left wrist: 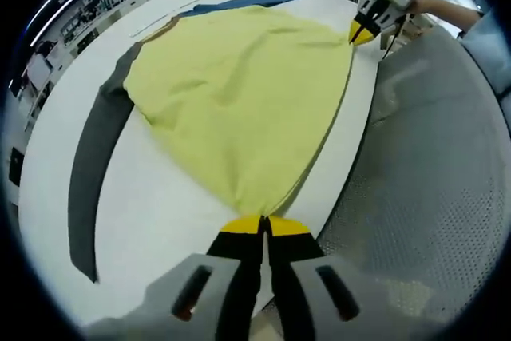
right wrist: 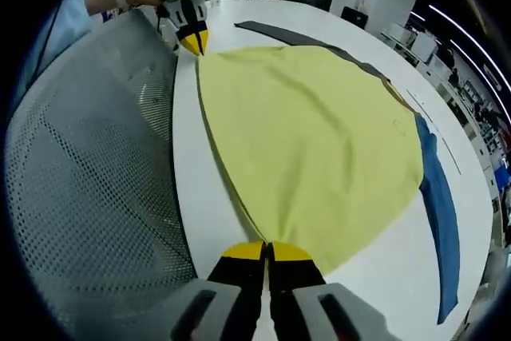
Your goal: Fold the garment on the visible template until the final outline fits inside the template.
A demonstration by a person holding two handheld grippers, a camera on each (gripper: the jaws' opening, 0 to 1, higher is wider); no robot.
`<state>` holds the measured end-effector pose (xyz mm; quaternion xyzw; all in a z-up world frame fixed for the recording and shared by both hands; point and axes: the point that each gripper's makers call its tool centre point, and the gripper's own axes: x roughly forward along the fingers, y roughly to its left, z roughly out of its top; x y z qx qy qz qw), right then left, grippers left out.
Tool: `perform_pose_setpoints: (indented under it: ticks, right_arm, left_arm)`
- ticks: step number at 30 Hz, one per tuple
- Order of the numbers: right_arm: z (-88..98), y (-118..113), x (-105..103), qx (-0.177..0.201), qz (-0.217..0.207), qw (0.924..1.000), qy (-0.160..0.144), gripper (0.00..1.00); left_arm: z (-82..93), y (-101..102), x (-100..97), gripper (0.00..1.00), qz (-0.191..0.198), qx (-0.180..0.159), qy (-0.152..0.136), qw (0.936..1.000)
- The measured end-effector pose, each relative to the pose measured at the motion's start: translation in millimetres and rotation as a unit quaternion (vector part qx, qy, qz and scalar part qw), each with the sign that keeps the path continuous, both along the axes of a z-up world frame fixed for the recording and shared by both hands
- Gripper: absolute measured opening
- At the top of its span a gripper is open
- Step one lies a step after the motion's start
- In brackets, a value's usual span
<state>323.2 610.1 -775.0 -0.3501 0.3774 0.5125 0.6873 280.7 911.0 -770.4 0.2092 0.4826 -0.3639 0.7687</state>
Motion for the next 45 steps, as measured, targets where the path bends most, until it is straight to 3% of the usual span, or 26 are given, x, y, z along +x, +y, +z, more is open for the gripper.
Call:
perform_pose_setpoints:
  ticks: [6,10,11,16,20,23,26,29,30,34,36,38,39,41,45]
  right_arm:
    - [-2.3,-0.1,-1.9,0.001,-0.003,1.0000,0.002,0.00]
    - [5.4,1.1,1.4,0.023,-0.027,0.9994,-0.003,0.26]
    - [7.8,0.4,3.1,0.028,-0.033,0.9991,-0.005,0.28]
    - [14.6,-0.3,11.5,0.047,-0.060,0.9970,-0.014,0.46]
    - [16.0,-3.4,16.9,0.050,-0.074,0.9958,-0.021,0.53]
    - [17.7,-4.6,19.7,0.054,-0.084,0.9947,-0.025,0.57]
    - [18.5,-6.4,20.9,0.055,-0.088,0.9943,-0.027,0.57]
    - [18.8,-7.8,21.1,0.056,-0.092,0.9939,-0.027,0.57]
    - [18.7,-8.6,21.4,0.055,-0.092,0.9938,-0.028,0.57]
    - [18.2,-11.7,21.9,0.048,-0.088,0.9945,-0.031,0.56]
    - [18.8,-13.5,23.2,0.044,-0.088,0.9946,-0.033,0.56]
    - [21.4,-13.9,25.5,0.052,-0.095,0.9936,-0.032,0.56]
    - [22.1,-14.0,26.4,0.054,-0.098,0.9932,-0.032,0.56]
    - [22.4,-14.4,27.7,0.060,-0.105,0.9922,-0.030,0.56]
    - [20.7,-16.0,27.8,0.055,-0.107,0.9923,-0.029,0.56]
  left_arm:
    - [-3.8,2.3,-2.4,0.02,0.007,0.004,0.001,1.0000]
    - [3.2,9.6,5.5,0.27,0.037,-0.007,-0.026,0.9990]
    - [4.1,12.7,7.1,0.31,0.045,-0.006,-0.029,0.9985]
    - [12.8,19.6,14.2,0.41,0.084,-0.037,-0.040,0.9950]
    - [18.7,24.0,19.6,0.48,0.112,-0.057,-0.047,0.9910]
    - [25.1,30.6,27.6,0.47,0.147,-0.086,-0.051,0.9840]
    - [34.5,46.8,41.3,0.46,0.193,-0.115,-0.063,0.9724]
    - [38.5,69.1,53.1,0.45,0.213,-0.112,-0.075,0.9676]
    - [40.0,80.2,59.6,0.45,0.238,-0.118,-0.079,0.9607]
    - [44.8,120.5,75.2,0.43,0.255,-0.069,-0.111,0.9580]
    - [47.3,136.5,83.3,0.42,0.268,-0.062,-0.124,0.9534]
    - [49.3,157.3,85.5,0.40,0.300,-0.044,-0.119,0.9455]
    - [52.3,166.2,90.4,0.38,0.294,-0.033,-0.131,0.9462]
    - [49.4,180.2,89.7,0.38,0.296,-0.004,-0.116,0.9481]
    - [44.1,194.0,92.2,0.32,0.287,0.020,-0.110,0.9513]
